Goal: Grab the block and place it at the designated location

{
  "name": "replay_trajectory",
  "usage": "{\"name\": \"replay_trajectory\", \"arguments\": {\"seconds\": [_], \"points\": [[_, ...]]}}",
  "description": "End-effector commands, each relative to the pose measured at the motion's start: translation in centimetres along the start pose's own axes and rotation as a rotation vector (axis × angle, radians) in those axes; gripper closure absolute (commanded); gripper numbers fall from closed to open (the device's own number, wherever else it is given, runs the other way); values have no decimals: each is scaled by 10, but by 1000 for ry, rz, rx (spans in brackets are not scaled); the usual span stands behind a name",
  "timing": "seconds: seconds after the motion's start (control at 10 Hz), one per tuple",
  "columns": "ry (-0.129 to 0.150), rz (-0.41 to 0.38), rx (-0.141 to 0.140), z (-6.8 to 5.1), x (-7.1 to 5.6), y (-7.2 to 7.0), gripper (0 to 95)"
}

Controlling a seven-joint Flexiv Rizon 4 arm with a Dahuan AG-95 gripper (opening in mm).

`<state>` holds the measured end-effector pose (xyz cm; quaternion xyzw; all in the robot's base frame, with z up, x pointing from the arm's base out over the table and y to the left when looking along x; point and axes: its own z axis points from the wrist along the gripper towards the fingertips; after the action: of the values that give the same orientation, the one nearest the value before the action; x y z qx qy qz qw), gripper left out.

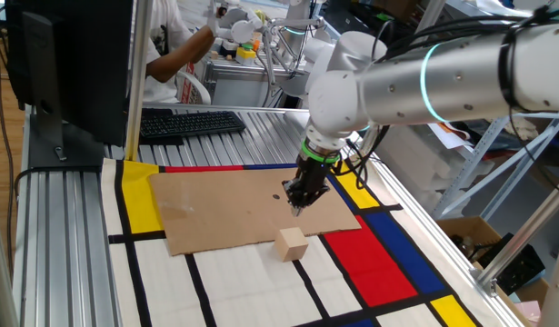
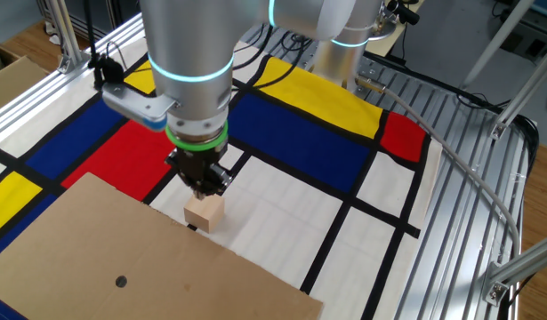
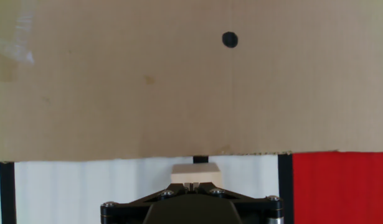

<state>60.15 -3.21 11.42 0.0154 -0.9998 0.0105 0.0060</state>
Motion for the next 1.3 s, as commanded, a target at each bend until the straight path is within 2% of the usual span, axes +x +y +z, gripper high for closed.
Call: {"name": "replay_trajectory", "arguments": {"seconds": [0.1, 0.6, 0.9, 1.0, 1.1, 1.3], "points": [[-2, 2, 1, 5, 2, 1, 950], [2, 16, 8, 18, 4, -1, 950], [-2, 12, -12, 25, 5, -5, 950], [2, 13, -3, 25, 5, -5, 950], [2, 25, 7, 27, 8, -4, 760], [-3, 49, 10, 30, 13, -3, 380]]}}
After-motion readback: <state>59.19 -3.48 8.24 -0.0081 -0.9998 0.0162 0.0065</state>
